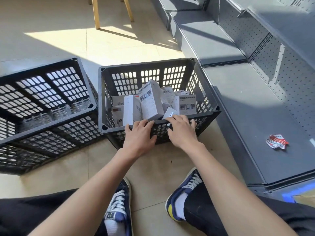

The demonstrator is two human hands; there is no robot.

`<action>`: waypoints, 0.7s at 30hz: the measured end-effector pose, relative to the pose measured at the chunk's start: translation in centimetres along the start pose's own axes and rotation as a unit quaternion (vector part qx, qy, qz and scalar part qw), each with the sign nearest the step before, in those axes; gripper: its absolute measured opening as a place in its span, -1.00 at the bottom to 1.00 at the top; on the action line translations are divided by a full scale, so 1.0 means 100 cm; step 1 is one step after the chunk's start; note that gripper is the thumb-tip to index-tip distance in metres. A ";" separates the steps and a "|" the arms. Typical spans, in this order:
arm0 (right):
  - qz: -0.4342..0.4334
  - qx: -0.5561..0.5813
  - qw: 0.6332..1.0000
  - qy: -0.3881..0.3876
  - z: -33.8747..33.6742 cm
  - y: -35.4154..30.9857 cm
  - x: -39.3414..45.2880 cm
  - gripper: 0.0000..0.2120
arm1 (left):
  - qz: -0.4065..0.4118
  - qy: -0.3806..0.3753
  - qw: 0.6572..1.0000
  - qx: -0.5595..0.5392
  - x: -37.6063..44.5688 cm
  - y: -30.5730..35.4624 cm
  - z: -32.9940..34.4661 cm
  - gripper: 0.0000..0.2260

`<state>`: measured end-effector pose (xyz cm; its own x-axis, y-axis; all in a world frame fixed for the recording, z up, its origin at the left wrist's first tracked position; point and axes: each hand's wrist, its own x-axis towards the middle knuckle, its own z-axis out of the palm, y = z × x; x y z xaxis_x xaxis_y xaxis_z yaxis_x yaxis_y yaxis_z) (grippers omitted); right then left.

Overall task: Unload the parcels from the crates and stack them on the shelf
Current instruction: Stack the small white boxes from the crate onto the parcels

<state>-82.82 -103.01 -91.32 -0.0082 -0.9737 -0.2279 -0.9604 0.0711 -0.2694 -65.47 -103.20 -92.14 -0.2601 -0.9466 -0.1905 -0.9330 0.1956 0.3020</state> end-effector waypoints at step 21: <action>0.041 0.013 0.999 -0.028 0.005 -0.015 -0.056 -0.56 | -0.018 -0.033 0.999 -0.026 -0.050 0.011 0.005 -0.54</action>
<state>-81.20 -97.56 -90.08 -0.0695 -0.9507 -0.3024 -0.9498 0.1557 -0.2713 -65.33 -98.14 -91.27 -0.2438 -0.9336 -0.2627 -0.9286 0.1465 0.3411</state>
